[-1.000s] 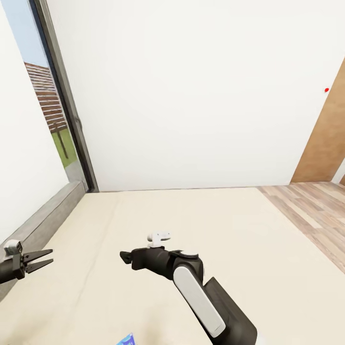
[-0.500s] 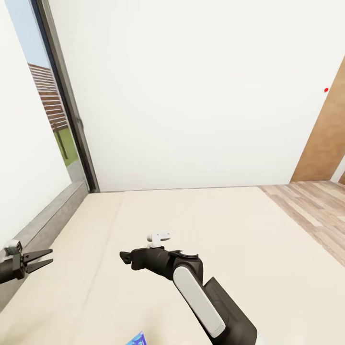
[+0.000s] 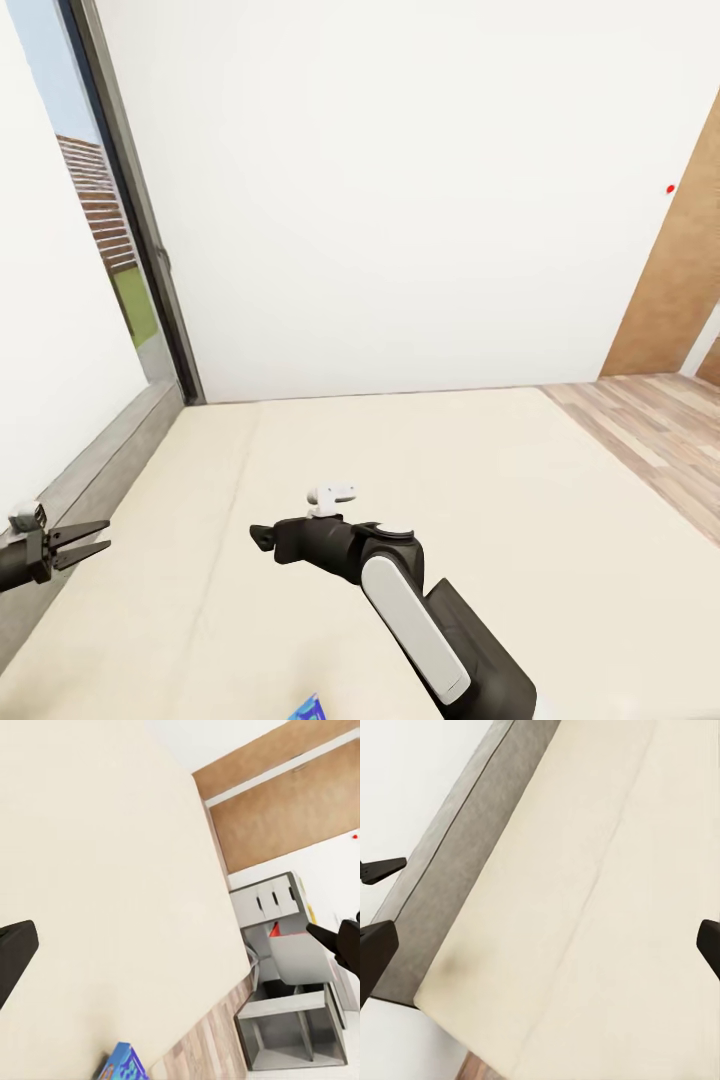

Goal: Put all the toys in the child's room - the three board games (two on the bed and one on the table), the two jigsaw puzzles on the table, and the tennis ball on the table - inside the toy box on the table in the child's room.

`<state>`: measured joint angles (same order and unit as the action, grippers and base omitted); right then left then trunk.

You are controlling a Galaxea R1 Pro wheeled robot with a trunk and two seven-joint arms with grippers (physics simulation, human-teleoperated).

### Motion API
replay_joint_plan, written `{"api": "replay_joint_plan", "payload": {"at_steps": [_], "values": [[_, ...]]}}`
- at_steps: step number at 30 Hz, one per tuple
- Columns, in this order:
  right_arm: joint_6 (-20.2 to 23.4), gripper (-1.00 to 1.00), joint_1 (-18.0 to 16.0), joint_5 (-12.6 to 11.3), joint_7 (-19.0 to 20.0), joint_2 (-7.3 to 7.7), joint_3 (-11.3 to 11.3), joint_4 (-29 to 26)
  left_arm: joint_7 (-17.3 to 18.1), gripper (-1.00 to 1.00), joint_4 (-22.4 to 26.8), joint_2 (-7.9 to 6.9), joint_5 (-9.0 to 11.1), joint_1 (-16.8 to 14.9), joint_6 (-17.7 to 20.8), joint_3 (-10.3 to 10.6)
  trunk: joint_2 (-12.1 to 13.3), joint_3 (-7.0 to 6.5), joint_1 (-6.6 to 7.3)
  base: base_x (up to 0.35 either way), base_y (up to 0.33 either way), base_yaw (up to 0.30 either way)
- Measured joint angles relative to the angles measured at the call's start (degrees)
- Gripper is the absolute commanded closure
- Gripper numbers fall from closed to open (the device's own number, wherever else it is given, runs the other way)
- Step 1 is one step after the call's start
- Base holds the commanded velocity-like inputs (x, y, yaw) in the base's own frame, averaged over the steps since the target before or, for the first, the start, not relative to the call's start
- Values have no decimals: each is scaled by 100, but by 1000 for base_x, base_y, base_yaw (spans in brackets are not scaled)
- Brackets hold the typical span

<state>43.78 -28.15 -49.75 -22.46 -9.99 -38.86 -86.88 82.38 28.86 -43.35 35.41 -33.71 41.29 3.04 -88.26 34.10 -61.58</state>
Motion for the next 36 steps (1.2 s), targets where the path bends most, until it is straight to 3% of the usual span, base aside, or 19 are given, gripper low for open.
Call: {"api": "replay_joint_plan", "payload": {"at_steps": [14, 36], "values": [[-1, -100, 0, -3, 3, 0, -3, 0, 0, -100, 0, 0, -2, -1, 8, 6, 0, -22, 0, 0, 184, -65], [0, -100, 1, 3, 3, 0, -2, 0, 1, -100, -1, 1, -2, -1, -2, 4, 0, -113, 0, -21, 58, -148]]}}
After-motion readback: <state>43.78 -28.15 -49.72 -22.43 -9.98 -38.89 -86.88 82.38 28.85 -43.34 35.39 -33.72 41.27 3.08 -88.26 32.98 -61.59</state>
